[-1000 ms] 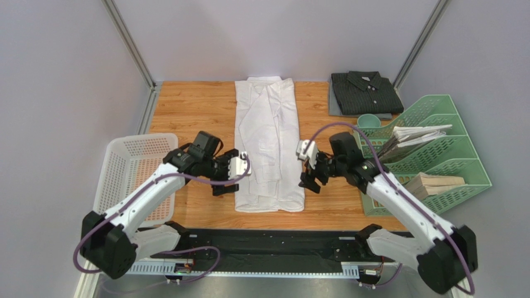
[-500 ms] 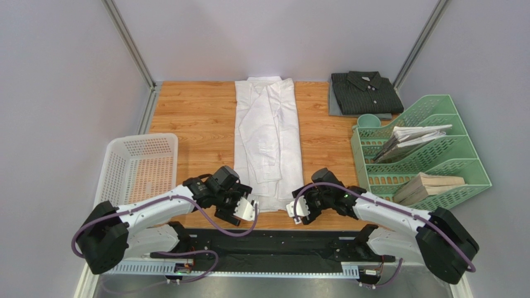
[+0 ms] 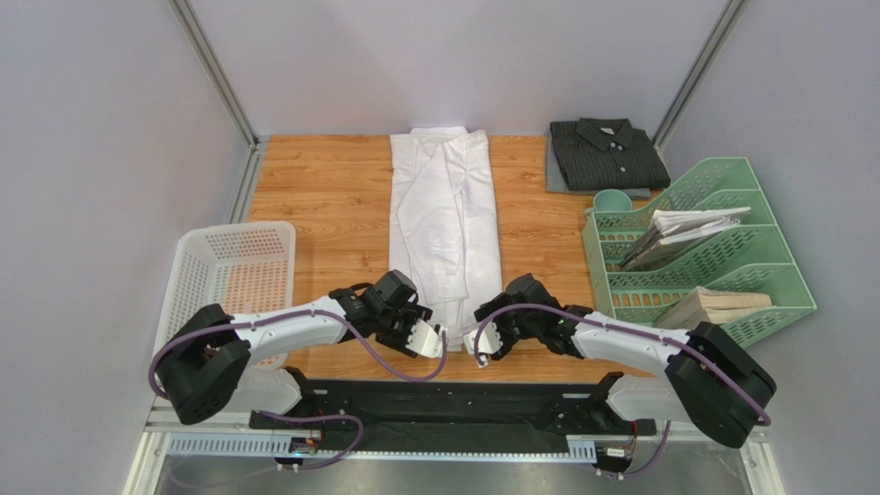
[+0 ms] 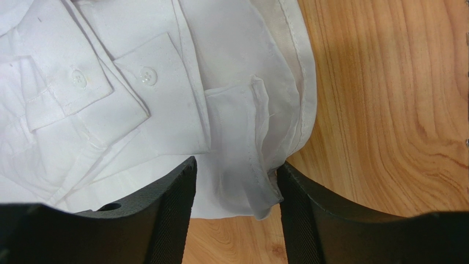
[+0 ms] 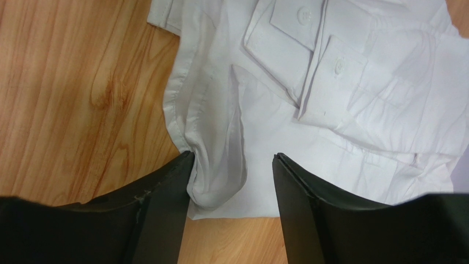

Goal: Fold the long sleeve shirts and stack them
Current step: Fold the shirt

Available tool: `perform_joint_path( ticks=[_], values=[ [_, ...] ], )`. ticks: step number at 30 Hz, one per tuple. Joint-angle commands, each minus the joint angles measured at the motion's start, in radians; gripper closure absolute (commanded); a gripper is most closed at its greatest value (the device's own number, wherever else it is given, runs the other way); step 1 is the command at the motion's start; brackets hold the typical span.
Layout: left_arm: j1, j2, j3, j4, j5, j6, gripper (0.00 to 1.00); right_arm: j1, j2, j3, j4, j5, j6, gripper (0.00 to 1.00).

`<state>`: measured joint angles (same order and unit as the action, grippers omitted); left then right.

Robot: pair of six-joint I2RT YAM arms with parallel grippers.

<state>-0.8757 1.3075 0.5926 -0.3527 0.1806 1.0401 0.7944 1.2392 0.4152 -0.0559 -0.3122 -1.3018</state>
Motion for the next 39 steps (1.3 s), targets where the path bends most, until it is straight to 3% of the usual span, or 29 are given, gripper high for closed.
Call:
perform_joint_path(
  ticks=[1,4,7,11,14,15,18,21,23,24,25,28,34,39],
  values=[
    [-0.002,-0.028,0.000,-0.031,-0.016,-0.014,0.33,-0.021,-0.134,-0.016,-0.212,0.056,-0.030,0.28],
    [-0.002,-0.108,-0.046,-0.060,-0.015,0.031,0.22,-0.044,-0.280,-0.058,-0.327,0.033,-0.115,0.22],
    [-0.002,-0.146,-0.080,-0.054,-0.010,0.061,0.14,-0.052,-0.349,-0.116,-0.352,0.032,-0.192,0.21],
    [0.000,-0.111,-0.056,-0.049,-0.009,0.034,0.14,-0.055,-0.284,-0.119,-0.296,0.025,-0.191,0.24],
    [-0.002,-0.082,-0.037,-0.043,0.016,0.024,0.14,-0.055,-0.136,-0.095,-0.182,0.036,-0.171,0.35],
    [-0.002,-0.070,-0.037,-0.039,0.020,0.026,0.14,-0.057,-0.091,-0.081,-0.135,0.038,-0.165,0.45],
    [0.000,-0.033,-0.034,-0.017,0.022,0.031,0.16,-0.063,0.023,-0.043,-0.063,0.036,-0.146,0.60],
    [0.000,0.010,-0.022,0.014,0.013,0.031,0.26,-0.063,0.078,-0.032,0.007,0.013,-0.146,0.70],
    [0.000,0.024,-0.010,0.024,0.017,0.018,0.51,-0.060,0.091,-0.009,0.013,-0.001,-0.120,0.80],
    [0.000,0.021,0.009,0.018,0.025,0.003,0.62,-0.054,0.085,-0.003,0.001,0.002,-0.110,0.96],
    [-0.002,0.015,0.021,-0.024,0.055,-0.005,0.80,-0.050,0.072,0.000,-0.007,0.013,-0.097,1.00],
    [-0.014,-0.027,0.052,-0.104,0.095,-0.060,0.99,-0.021,-0.024,-0.018,-0.065,0.028,-0.061,1.00],
    [-0.150,-0.240,-0.010,-0.212,0.094,-0.118,1.00,0.132,-0.359,-0.085,-0.288,0.047,0.088,1.00],
    [-0.154,-0.264,-0.027,-0.243,0.063,-0.150,1.00,0.154,-0.399,-0.108,-0.317,0.119,0.145,1.00]
  ],
)
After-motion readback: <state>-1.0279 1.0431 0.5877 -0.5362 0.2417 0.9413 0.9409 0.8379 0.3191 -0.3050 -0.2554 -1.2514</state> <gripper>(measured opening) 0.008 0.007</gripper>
